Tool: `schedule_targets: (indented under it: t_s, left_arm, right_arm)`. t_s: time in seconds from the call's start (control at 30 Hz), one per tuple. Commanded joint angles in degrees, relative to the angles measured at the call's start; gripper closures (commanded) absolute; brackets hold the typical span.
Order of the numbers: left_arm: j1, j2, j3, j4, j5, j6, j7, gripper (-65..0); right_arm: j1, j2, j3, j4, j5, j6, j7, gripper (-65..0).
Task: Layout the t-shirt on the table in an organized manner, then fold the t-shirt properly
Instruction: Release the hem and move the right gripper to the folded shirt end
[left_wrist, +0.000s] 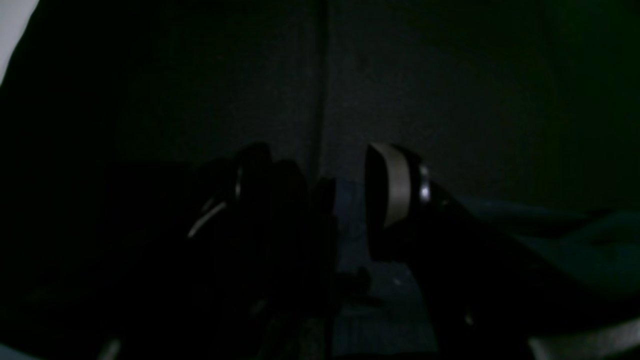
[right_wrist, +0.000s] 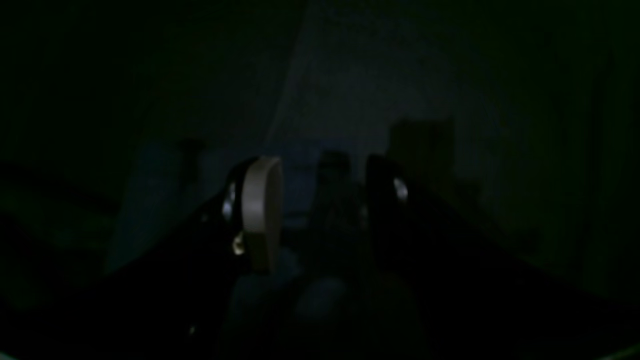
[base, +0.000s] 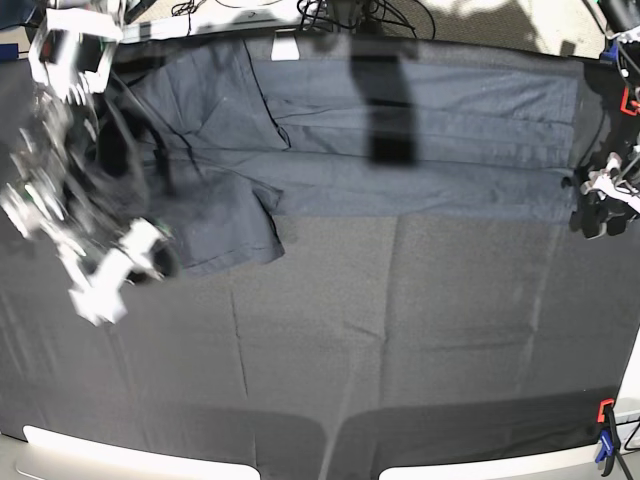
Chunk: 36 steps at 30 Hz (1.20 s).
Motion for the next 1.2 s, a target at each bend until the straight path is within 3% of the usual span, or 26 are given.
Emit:
schedule_targets:
  t_s: [0.0, 0.07, 0.27, 0.6, 0.67, 0.8, 0.87, 0.93, 1.17]
  left_arm:
    - [-0.6, -1.1, -0.3, 1.1, -0.9, -0.2, -1.4, -28.1]
    - [-0.6, -1.1, -0.3, 1.1, -0.9, -0.2, -1.4, -28.1]
    - [-0.6, -1.1, -0.3, 1.1, -0.9, -0.2, -1.4, -28.1]
    - [-0.6, -1.1, -0.3, 1.1, -0.9, -0.2, -1.4, -28.1]
    - [-0.6, -1.1, -0.3, 1.1, -0.9, -0.2, -1.4, -28.1]
    - [-0.6, -1.1, -0.3, 1.1, -0.9, -0.2, -1.4, -28.1]
    - [-0.6, -1.1, -0.3, 1.1, -0.9, -0.2, -1.4, -28.1]
    - [-0.6, -1.1, -0.3, 1.1, -0.8, -0.2, -1.4, -28.1]
    - [-0.6, -1.1, -0.3, 1.1, 0.2, -0.2, -1.4, -28.1]
  right_arm:
    - [2.8, 0.8, -0.6, -1.0, -0.5, -0.6, 0.3, -26.7]
    - [5.5, 0.8, -2.1, -4.8, -2.3, -2.1, -1.2, -26.7]
    - [10.7, 0.8, -3.3, -15.2, -3.7, -2.3, -5.3, -26.7]
    - [11.1, 0.7, -3.3, -21.7, 1.1, -0.5, -9.0, -26.4]
    - [11.1, 0.7, -3.3, -21.7, 1.0, -0.5, -10.2, -22.2]
    - [11.1, 0.7, -3.3, -21.7, 1.0, -0.3, -10.2, -5.4]
    - [11.1, 0.7, -3.3, -21.7, 1.0, 3.6, -10.0, -0.8]
    - [11.1, 0.7, -3.3, -21.4, 1.0, 6.7, -10.0, 0.0]
    - [8.1, 0.8, -3.2, -10.1, 1.1, 6.9, -9.3, 0.0]
